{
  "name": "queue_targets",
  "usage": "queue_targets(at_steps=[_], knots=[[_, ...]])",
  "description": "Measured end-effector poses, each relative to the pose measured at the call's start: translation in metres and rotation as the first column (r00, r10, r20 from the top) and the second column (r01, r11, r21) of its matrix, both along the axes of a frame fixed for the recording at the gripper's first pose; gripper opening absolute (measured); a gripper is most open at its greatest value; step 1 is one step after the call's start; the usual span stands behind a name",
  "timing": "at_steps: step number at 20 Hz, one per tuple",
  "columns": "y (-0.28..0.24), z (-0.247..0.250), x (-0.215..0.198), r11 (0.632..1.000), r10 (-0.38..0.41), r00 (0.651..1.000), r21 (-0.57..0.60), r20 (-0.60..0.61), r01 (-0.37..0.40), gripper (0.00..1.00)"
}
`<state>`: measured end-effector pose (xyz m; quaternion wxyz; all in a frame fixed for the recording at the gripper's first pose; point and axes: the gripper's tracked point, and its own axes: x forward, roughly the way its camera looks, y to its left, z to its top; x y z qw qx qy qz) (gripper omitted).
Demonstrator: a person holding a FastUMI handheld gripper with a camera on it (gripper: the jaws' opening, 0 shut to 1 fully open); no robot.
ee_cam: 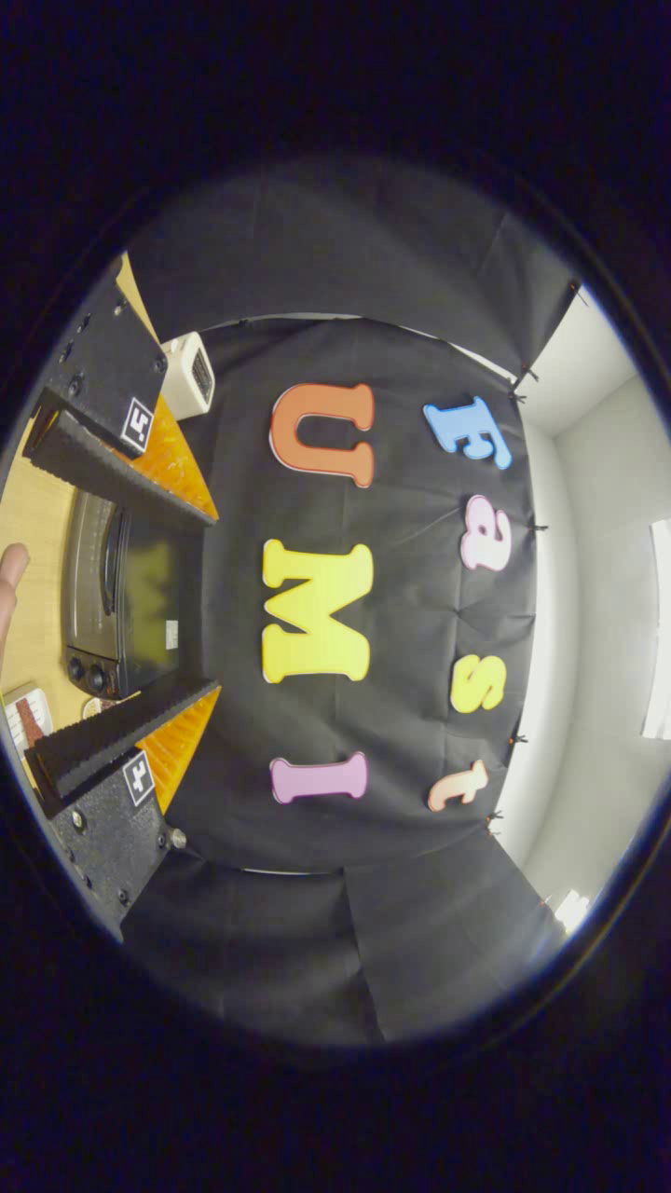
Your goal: Open the toaster oven, put the food inside, and close the toaster oven door.
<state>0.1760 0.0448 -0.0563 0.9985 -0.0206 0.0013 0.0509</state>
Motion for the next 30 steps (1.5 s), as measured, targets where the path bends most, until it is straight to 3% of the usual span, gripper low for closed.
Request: queue_targets(at_steps=[4, 9, 14, 21, 24, 30], knots=[[0.024, -0.053, 0.049, 0.997, 0.055, 0.993, -0.042, -0.107, -0.059, 1.0], [0.038, -0.129, 0.1, 0.994, 0.037, 0.958, -0.091, -0.283, -0.065, 1.0], [0.043, -0.171, 0.129, 0.993, 0.033, 0.924, -0.094, -0.382, -0.075, 1.0], [0.043, -0.177, 0.134, 0.999, 0.032, 0.911, -0.014, -0.411, -0.042, 1.0], [0.043, -0.178, 0.13, 0.998, 0.043, 0.918, -0.031, -0.395, -0.06, 1.0], [0.041, -0.184, 0.094, 0.997, 0.066, 0.921, -0.016, -0.383, -0.078, 1.0]])
